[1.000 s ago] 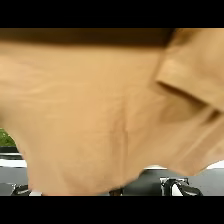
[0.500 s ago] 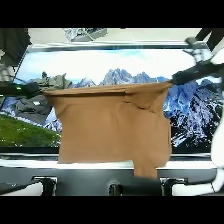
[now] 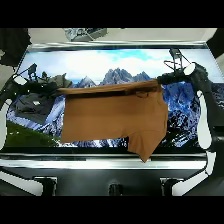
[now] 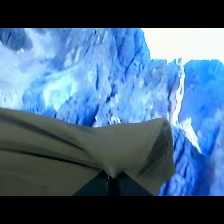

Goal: Fold the shirts.

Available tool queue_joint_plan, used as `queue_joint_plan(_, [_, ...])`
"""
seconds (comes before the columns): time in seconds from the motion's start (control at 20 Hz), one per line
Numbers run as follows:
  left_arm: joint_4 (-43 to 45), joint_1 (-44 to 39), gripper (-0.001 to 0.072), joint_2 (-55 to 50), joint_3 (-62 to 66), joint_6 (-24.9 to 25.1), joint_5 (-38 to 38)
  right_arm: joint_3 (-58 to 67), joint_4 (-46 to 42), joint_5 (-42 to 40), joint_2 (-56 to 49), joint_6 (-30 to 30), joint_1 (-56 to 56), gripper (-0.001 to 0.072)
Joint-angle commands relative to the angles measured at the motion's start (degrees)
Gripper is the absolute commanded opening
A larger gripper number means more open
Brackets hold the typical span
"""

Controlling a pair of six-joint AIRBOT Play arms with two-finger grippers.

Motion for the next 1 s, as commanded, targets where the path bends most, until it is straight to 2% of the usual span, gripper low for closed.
queue_joint_plan(0.0, [-0.57,-0.24,0.0041,-0.79,0.02,2.64,-12.94,0.00,-5.79,16.26,0.31,-3.34,-1.11,0.0044])
queue_joint_plan(0.1, [0.26,-0.96,0.0041,-0.98,-3.15,3.02,-14.93,-3.04,-6.27,21.29,-1.27,-3.10,-1.11,0.0047])
queue_joint_plan(0.15, [0.04,-1.25,0.0041,-1.70,-5.79,2.95,-14.93,-5.79,-3.43,21.81,-2.89,-1.33,-1.14,0.0047])
queue_joint_plan(0.3, [-0.04,-1.16,0.0048,-2.80,-6.47,-0.20,-15.10,-6.78,-2.84,21.75,-3.15,1.51,-1.14,0.0048])
queue_joint_plan(0.35, [-0.48,-1.07,0.0174,-2.71,-6.25,-0.68,-15.26,-6.56,-2.97,20.65,-2.45,1.86,-1.22,0.0134])
queue_joint_plan(0.4, [-1.01,-0.76,0.0358,-2.56,-5.25,-0.68,-17.07,-5.81,-3.17,20.65,-1.40,2.32,-1.55,0.0301])
queue_joint_plan(0.45, [-0.87,-0.20,0.0404,-2.32,-3.98,-0.44,-19.74,-4.83,-3.19,21.62,0.09,2.25,-2.27,0.0413])
queue_joint_plan(0.5, [-0.57,0.74,0.0406,-1.75,-2.91,0.17,-22.75,-4.26,-3.56,22.88,2.21,1.16,-3.50,0.0436])
queue_joint_plan(0.6, [0.66,3.30,0.0408,0.94,-3.45,0.42,-26.60,-4.28,-5.03,28.55,5.68,0.83,-7.69,0.0436])
queue_joint_plan(0.65, [1.55,4.42,0.0441,2.99,-5.62,0.42,-27.32,-4.48,-5.03,33.31,6.54,0.81,-10.45,0.0436])
queue_joint_plan(0.7, [2.29,5.27,0.0548,5.44,-9.51,0.61,-27.15,-5.68,-5.03,37.40,7.13,0.72,-12.76,0.0436])
queue_joint_plan(0.8, [4.13,6.03,0.0554,10.19,-20.31,2.43,-25.14,-11.15,-5.03,40.98,8.79,-0.46,-15.45,0.0435])
queue_joint_plan(0.9, [4.28,6.32,0.0504,14.53,-32.79,4.20,-20.35,-17.73,-4.96,40.24,11.26,-1.95,-15.80,0.0435])
queue_joint_plan(0.95, [3.48,6.21,0.0504,15.93,-37.11,6.21,-18.05,-20.31,-4.50,40.22,12.41,-3.98,-15.72,0.0436])
